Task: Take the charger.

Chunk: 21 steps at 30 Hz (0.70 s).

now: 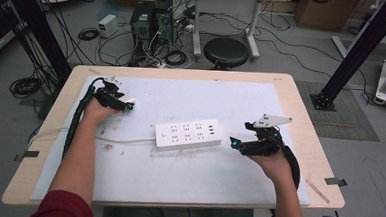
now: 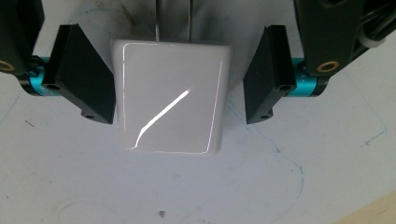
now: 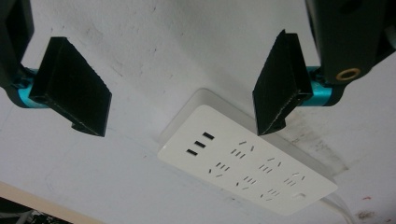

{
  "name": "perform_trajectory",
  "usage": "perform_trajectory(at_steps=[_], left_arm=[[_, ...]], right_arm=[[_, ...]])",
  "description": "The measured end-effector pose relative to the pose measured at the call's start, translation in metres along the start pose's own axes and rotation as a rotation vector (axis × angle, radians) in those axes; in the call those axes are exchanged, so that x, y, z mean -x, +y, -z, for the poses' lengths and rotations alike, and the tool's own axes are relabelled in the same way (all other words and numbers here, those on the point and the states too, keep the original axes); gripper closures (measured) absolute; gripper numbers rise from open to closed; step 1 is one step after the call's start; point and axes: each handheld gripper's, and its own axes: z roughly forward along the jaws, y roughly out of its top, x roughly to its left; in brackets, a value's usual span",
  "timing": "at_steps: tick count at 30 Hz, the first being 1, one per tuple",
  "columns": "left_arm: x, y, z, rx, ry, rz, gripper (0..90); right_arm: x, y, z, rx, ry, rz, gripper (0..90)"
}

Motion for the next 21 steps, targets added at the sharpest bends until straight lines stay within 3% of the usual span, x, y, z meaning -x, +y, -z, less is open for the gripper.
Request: perform_trajectory(at_steps=[5, 11, 17, 21], left_arm=[[0.002, 0.002, 0.002, -0.005, -0.005, -0.03, 42.0], [0.008, 0.004, 0.008, -0.001, 0.005, -0.041, 42.4], [0.024, 0.009, 0.039, 0.035, 0.019, -0.069, 42.5], [0.044, 0.016, 0.069, 0.063, 0.007, -0.097, 42.5]], right_arm=[[0.001, 0.0, 0.001, 0.003, 0.0, -0.003, 20.0], [0.004, -0.003, 0.003, 0.005, -0.004, -0.013, 20.0], [0.006, 0.002, 0.008, 0.015, 0.0, 0.0, 20.0], [0.004, 0.007, 0.013, 0.023, 0.007, 0.016, 20.0]])
